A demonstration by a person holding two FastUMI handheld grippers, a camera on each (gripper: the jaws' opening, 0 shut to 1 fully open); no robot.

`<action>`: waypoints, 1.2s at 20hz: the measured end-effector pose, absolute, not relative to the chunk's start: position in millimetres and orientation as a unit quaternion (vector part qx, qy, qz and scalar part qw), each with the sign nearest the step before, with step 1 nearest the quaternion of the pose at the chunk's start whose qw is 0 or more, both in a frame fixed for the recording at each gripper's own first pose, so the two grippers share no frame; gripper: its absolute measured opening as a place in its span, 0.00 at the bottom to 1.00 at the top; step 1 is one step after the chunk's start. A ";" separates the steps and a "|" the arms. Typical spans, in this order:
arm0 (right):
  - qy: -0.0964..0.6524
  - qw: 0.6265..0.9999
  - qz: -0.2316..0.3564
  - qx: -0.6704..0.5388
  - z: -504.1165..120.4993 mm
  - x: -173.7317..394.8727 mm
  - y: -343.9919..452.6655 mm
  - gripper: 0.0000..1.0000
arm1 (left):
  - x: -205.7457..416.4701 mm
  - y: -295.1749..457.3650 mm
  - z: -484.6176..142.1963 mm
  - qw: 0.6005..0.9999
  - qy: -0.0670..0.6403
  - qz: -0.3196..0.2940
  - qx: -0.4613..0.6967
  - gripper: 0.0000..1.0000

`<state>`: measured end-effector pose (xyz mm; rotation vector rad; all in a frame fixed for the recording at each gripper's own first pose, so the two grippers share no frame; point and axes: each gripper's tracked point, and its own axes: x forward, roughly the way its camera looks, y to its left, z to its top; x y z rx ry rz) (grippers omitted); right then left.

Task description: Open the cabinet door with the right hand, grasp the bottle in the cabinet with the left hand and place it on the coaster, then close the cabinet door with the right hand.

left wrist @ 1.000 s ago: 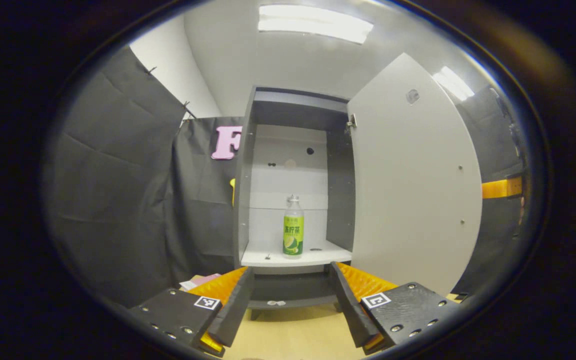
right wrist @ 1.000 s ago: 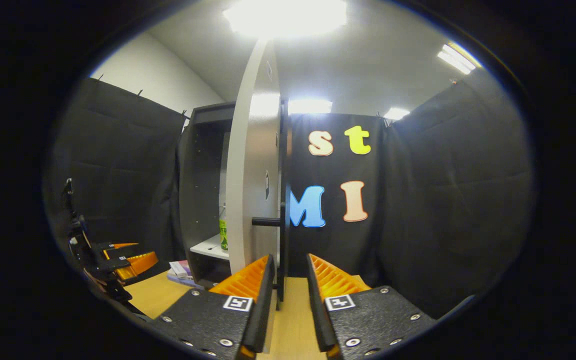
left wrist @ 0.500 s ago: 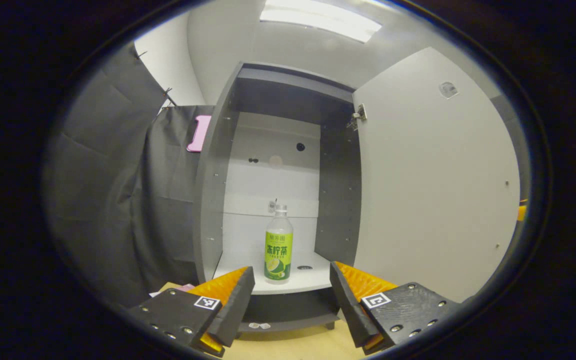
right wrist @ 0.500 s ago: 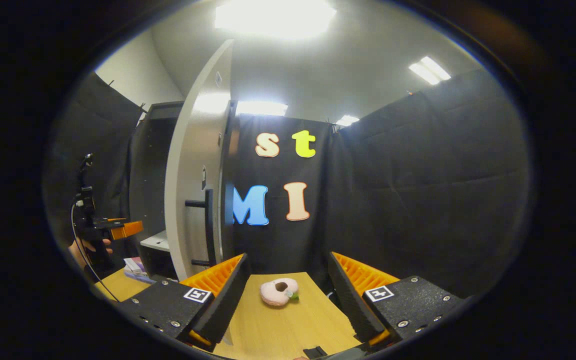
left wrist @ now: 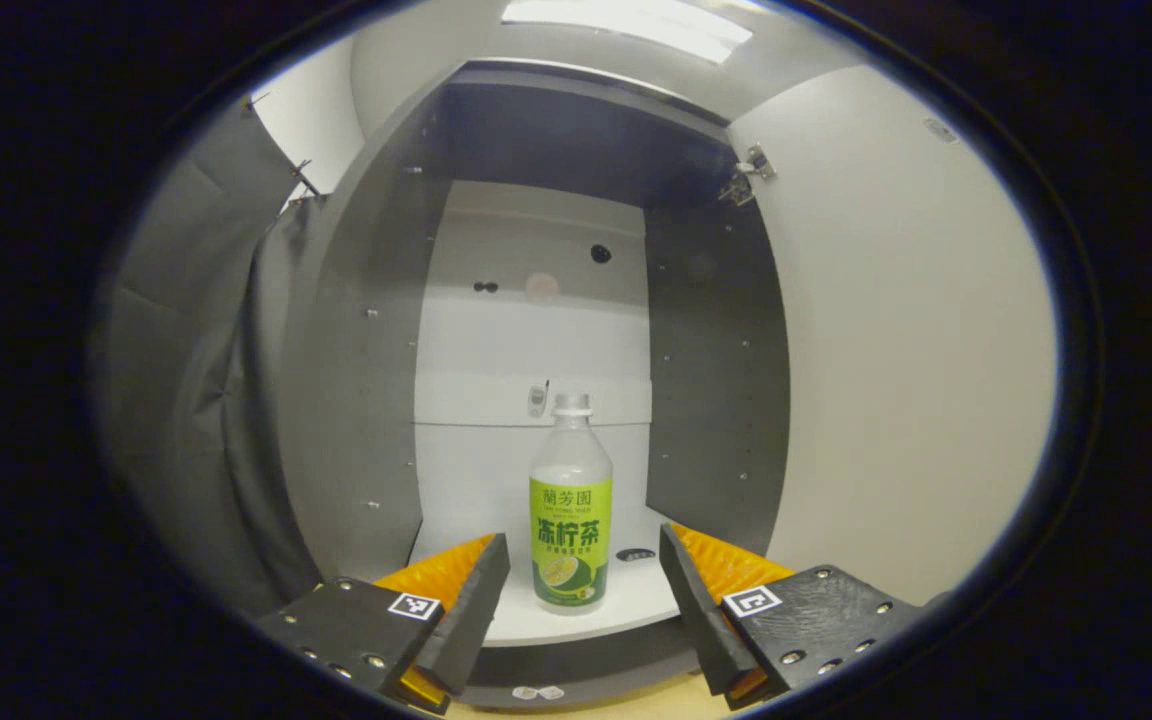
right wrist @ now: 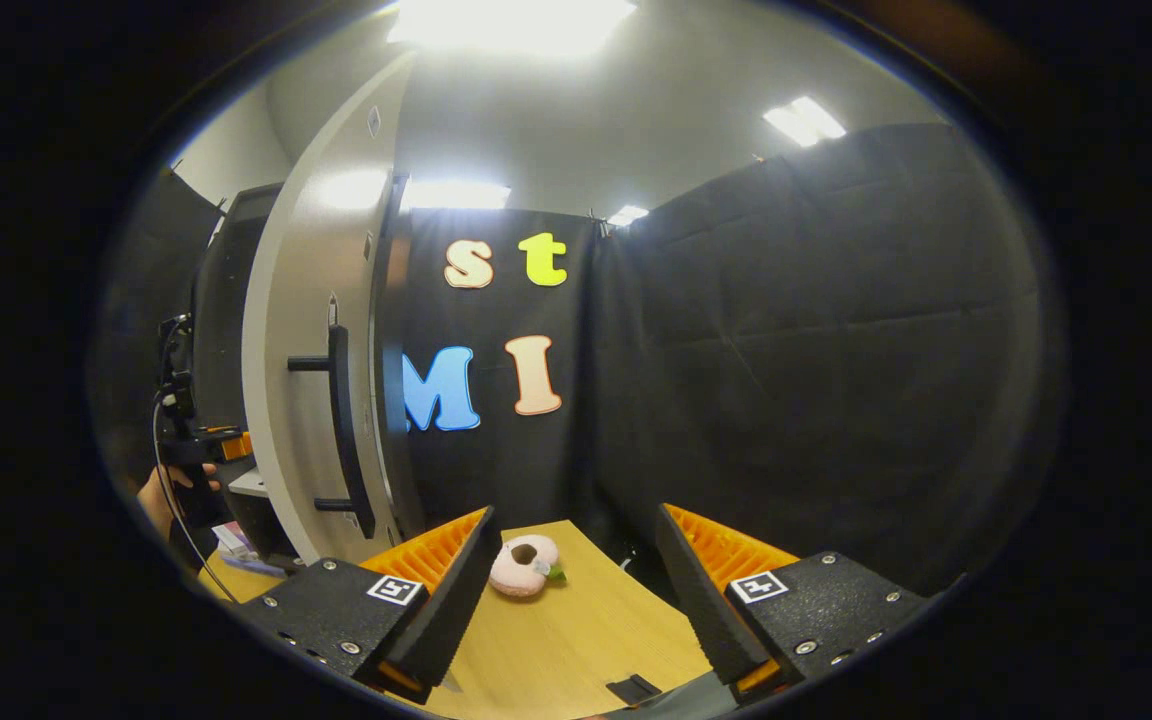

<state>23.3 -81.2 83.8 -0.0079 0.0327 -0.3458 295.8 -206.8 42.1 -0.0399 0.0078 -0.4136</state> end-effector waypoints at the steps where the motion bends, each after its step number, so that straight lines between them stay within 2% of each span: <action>1: 0.018 0.984 -0.176 -0.002 81.8 25.8 -79.4 0.95 | 307.2 -209.5 36.0 0.978 0.007 -0.206 -0.020 0.82; 4: 0.023 0.982 -0.187 -0.001 78.2 29.5 -76.1 0.96 | 335.5 -217.4 23.9 0.977 0.020 -0.210 -0.024 0.91; 5: 0.025 0.981 -0.191 -0.003 77.0 30.8 -76.8 0.96 | 343.7 -220.1 22.8 0.976 0.023 -0.213 -0.026 0.82; 6: 0.027 0.980 -0.195 -0.004 76.9 31.3 -76.6 0.96 | 351.1 -222.5 19.8 0.976 0.026 -0.214 -0.026 0.87; 7: 0.027 0.980 -0.198 -0.004 76.9 31.2 -75.9 0.96 | 357.7 -225.6 15.8 0.976 0.030 -0.214 -0.024 0.82; 11: 0.030 0.979 -0.203 -0.005 76.5 32.3 -73.0 0.96 | 377.6 -232.1 -3.2 0.975 0.054 -0.215 -0.018 0.82; 12: 0.030 0.979 -0.202 -0.005 76.7 30.9 -72.1 0.96 | 379.5 -231.8 -8.8 0.974 0.064 -0.215 -0.018 0.91; 14: 0.026 0.980 -0.198 -0.006 79.4 30.0 -69.4 0.96 | 383.1 -231.0 -10.4 0.974 0.064 -0.215 -0.026 0.70; 15: 0.023 0.981 -0.194 -0.007 81.5 30.9 -68.0 0.96 | 378.6 -228.4 -8.6 0.974 0.064 -0.217 -0.027 0.70; 16: 0.018 0.981 -0.191 -0.007 83.8 29.9 -67.2 0.96 | 375.8 -225.0 -5.7 0.974 0.062 -0.216 -0.028 0.65; 17: 0.016 0.982 -0.187 -0.007 84.3 29.8 -66.6 0.96 | 371.9 -222.8 -1.9 0.974 0.060 -0.216 -0.029 0.70; 23: 0.010 0.988 -0.155 0.012 81.6 29.2 -65.0 0.96 | 326.8 -205.2 23.6 0.977 0.033 -0.209 -0.021 0.69; 24: 0.014 0.989 -0.148 0.013 79.6 27.6 -64.8 0.96 | 317.7 -202.1 26.8 0.978 0.031 -0.207 -0.022 0.65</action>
